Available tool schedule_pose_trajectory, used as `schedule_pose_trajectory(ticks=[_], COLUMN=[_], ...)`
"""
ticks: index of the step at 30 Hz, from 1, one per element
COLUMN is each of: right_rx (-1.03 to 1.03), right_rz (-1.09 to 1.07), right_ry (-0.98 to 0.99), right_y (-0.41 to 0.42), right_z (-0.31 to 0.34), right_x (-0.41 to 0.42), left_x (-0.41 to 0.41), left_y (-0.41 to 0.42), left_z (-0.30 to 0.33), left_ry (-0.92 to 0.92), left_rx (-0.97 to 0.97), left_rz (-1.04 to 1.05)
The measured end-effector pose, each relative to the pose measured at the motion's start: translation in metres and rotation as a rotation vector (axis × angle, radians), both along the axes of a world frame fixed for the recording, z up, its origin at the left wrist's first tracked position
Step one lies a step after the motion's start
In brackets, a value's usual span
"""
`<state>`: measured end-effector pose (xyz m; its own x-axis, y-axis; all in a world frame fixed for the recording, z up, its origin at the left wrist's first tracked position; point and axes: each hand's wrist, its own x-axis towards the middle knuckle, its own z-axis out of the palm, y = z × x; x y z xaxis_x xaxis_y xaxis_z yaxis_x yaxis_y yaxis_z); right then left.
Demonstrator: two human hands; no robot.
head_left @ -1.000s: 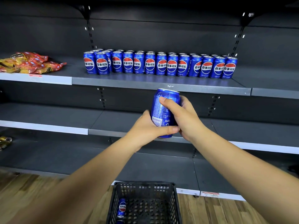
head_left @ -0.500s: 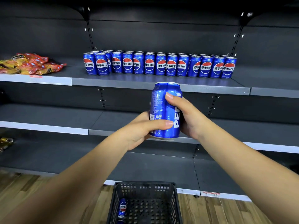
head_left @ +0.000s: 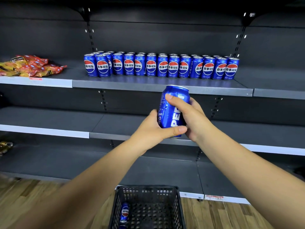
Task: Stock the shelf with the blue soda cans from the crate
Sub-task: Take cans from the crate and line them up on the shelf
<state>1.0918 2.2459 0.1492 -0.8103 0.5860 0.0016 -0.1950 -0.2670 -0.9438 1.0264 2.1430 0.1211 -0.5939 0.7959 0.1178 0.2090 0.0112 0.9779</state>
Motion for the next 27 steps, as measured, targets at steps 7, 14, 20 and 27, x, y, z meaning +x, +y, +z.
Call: schedule_pose_trajectory(ticks=[7,14,20,27], right_rx=[0.163,0.075,0.055,0.174], right_rz=[0.111,0.367,0.165,-0.032], right_ry=[-0.061,-0.005,0.035,-0.083], right_y=[0.010,0.030,0.017,0.010], right_z=[0.016,0.029,0.027,0.026], right_x=[0.004,0.013,0.011,0.005], left_x=[-0.001,-0.001,0.007,0.024], left_y=[-0.002,-0.006,-0.003,0.006], left_z=[0.001,0.008,0.009,-0.006], left_ry=[-0.064,-0.224,-0.152,0.146], left_rx=[0.069,0.093,0.035,0.004], left_rz=[-0.065,-0.285,-0.151,0.121])
